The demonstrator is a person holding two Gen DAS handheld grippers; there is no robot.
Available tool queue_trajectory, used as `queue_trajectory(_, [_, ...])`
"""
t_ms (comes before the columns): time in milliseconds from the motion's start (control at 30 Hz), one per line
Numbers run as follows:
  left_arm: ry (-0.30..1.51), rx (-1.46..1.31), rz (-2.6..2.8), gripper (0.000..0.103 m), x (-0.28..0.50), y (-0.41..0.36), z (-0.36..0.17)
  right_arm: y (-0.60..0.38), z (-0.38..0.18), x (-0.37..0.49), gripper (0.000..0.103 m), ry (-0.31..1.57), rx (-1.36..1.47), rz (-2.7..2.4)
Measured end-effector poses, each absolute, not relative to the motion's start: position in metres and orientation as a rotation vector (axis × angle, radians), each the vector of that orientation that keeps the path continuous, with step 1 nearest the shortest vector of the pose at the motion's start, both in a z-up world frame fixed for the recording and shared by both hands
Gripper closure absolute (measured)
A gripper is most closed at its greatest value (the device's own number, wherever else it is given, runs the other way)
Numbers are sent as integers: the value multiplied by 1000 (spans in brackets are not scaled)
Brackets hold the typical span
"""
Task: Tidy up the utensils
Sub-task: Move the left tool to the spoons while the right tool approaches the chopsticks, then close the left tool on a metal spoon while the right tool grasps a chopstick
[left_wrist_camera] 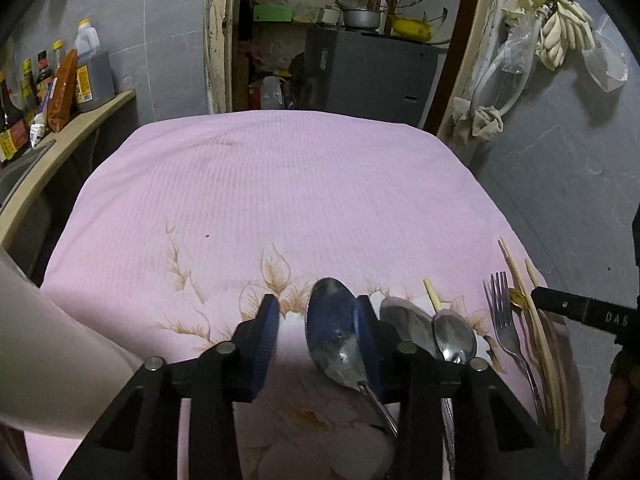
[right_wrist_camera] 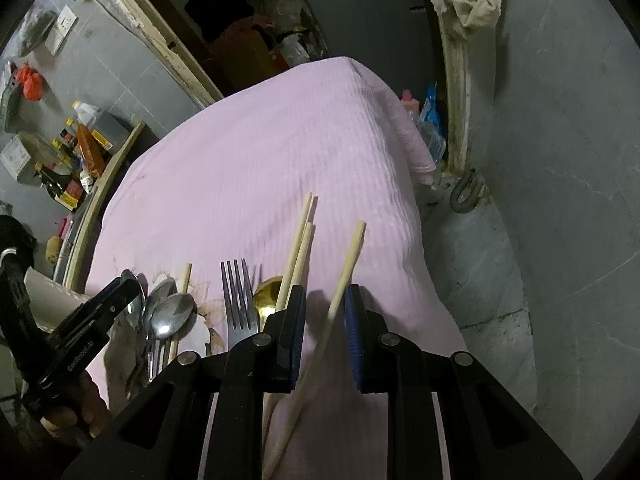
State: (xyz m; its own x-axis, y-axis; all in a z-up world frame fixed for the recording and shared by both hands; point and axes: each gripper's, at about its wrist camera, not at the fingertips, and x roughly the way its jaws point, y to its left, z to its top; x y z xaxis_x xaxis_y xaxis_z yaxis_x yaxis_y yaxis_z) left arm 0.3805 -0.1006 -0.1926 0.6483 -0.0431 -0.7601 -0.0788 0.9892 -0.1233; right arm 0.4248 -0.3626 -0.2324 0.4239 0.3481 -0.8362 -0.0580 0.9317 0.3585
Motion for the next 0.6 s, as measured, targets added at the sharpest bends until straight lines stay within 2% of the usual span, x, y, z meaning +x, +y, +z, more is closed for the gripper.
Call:
queue_trajectory(100, [876,-150,-10,84,382,-101,-190,-360,-232,427,85,1132,290,259])
queue_trajectory(267, [904,-130,-37,93,383,-107,-188,-360,-232,432,86,1174,308,265])
queue_trajectory(400, [930,-136,-65,94,380,-113,-188,-360,-234,433,87,1196,304,275])
queue_trajectory(467, [941,-121,-75,94,377,-116,-189,-359,-235,434,93,1207,290,272])
queue_trajectory(600, [960,-121,-86,94,374,-114,-190,-362,-236,435,96,1223,307,280])
